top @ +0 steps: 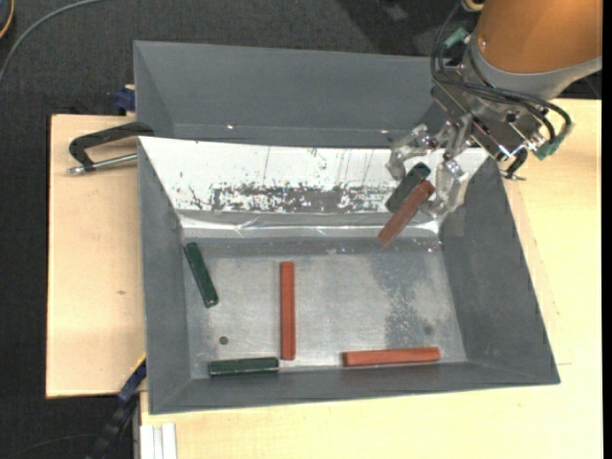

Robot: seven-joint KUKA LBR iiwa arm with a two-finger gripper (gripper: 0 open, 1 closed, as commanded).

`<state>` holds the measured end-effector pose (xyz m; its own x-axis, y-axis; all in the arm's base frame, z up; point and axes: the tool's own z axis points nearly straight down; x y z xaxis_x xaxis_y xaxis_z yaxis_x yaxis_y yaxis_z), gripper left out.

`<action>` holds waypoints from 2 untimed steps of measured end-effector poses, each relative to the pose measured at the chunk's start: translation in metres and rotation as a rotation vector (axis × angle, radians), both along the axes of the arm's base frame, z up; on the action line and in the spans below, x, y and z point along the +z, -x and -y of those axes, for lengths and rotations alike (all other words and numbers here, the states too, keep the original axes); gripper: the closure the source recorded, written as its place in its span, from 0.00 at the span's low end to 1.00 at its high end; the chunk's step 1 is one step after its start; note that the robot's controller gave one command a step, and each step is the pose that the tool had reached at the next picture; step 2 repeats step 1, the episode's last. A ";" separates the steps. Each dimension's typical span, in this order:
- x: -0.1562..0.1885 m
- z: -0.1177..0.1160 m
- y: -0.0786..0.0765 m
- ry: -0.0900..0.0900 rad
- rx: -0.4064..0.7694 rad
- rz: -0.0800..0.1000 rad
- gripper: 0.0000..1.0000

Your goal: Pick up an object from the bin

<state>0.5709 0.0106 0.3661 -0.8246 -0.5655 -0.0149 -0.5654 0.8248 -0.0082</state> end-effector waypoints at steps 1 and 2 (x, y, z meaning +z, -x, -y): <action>-0.080 -0.010 0.048 -0.001 -0.158 -0.019 1.00; -0.080 -0.010 0.048 -0.001 -0.158 -0.019 1.00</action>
Offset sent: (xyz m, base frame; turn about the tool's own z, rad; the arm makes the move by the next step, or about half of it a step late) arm -0.0475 0.0092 -0.0789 0.1591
